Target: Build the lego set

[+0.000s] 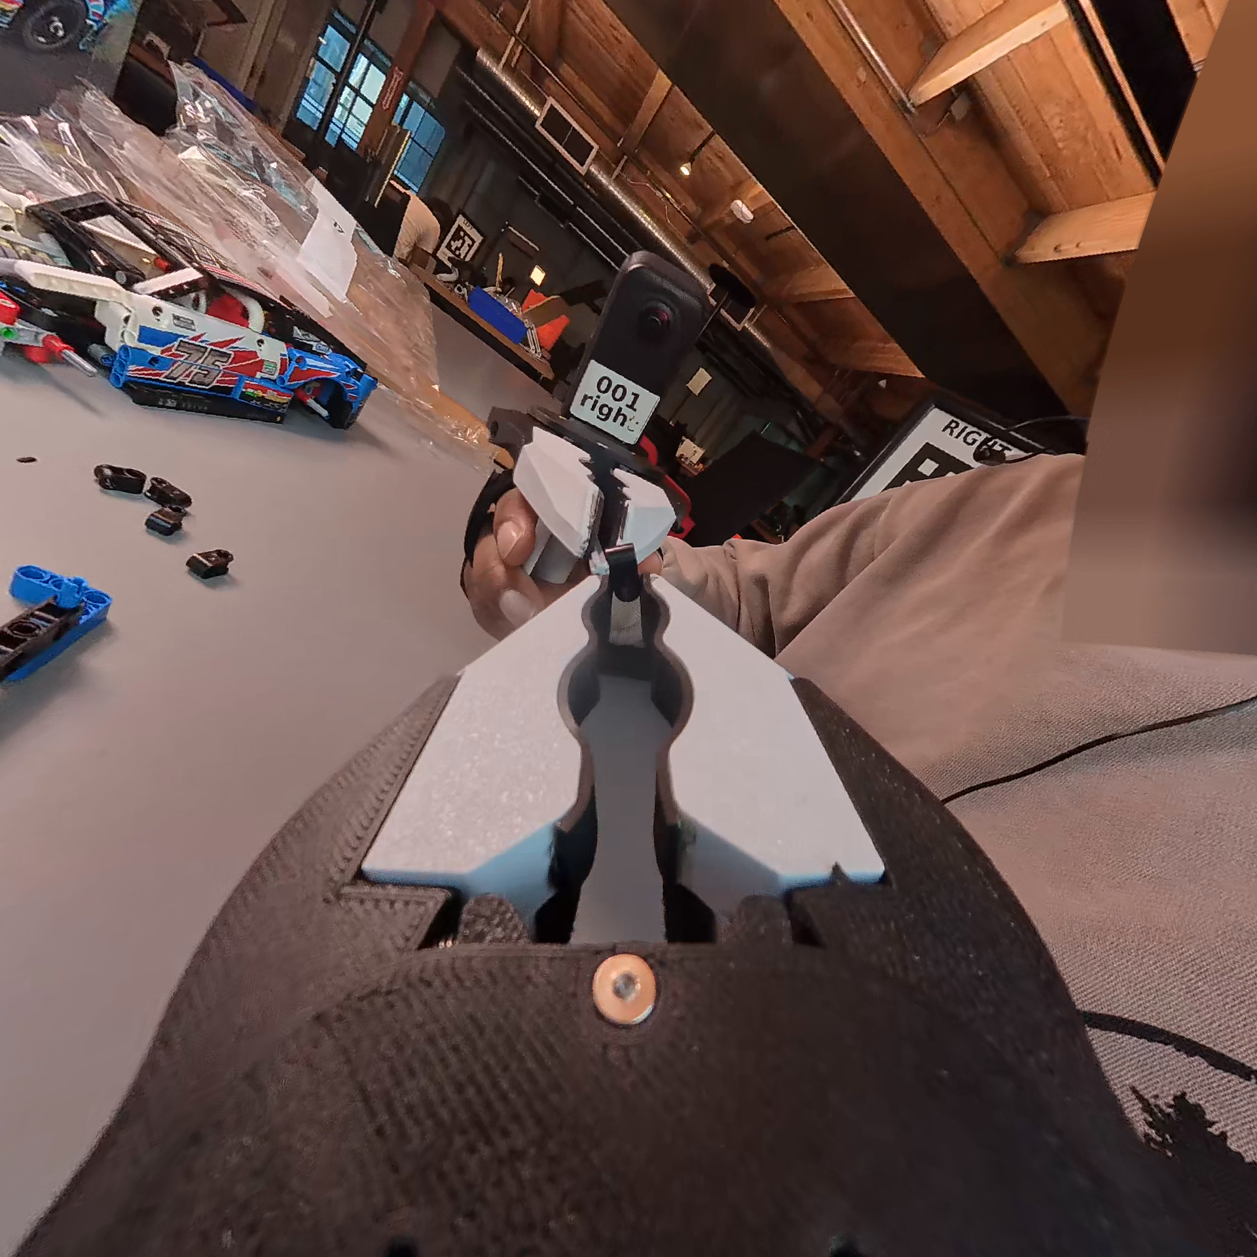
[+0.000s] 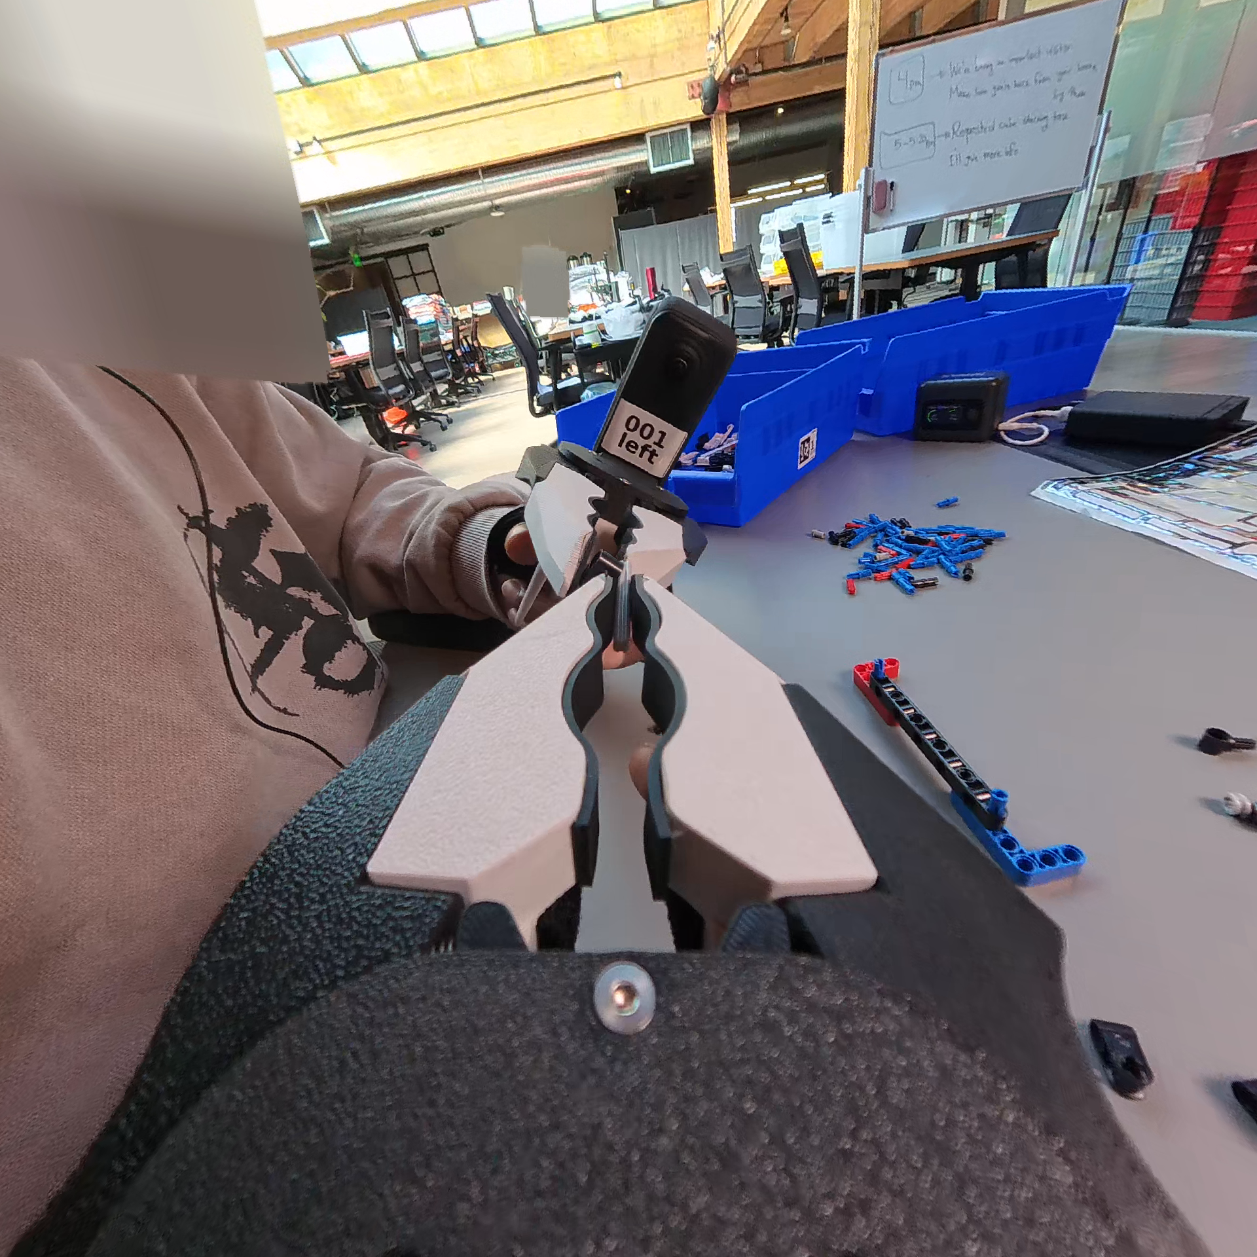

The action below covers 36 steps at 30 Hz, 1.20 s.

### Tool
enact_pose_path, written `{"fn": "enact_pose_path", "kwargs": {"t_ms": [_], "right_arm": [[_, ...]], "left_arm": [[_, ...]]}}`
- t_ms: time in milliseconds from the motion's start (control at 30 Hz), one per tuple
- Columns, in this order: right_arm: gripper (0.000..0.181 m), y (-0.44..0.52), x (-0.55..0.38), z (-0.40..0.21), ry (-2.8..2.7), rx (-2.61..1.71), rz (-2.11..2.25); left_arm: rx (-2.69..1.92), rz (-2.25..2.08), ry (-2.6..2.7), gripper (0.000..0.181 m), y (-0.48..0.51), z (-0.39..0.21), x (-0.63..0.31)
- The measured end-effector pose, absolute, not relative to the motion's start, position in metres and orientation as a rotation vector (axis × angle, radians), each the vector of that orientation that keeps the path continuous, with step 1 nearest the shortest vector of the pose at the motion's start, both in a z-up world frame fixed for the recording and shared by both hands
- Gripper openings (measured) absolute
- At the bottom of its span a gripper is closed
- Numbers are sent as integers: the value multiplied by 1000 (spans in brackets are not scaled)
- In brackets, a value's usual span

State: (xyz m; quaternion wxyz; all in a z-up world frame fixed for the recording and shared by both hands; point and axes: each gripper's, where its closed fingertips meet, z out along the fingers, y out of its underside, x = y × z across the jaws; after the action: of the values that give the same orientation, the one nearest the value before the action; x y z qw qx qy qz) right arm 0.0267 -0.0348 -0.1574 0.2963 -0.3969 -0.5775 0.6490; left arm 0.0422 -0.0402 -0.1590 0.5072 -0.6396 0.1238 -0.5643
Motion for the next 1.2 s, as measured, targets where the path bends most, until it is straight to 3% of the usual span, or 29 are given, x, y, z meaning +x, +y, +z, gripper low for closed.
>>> {"fn": "enact_pose_path", "kwargs": {"t_ms": [1200], "right_arm": [[2, -40, 33, -151, -1650, -976, 1485]], "left_arm": [[-1470, -1276, 374, 5, -41, -153, 33]]}}
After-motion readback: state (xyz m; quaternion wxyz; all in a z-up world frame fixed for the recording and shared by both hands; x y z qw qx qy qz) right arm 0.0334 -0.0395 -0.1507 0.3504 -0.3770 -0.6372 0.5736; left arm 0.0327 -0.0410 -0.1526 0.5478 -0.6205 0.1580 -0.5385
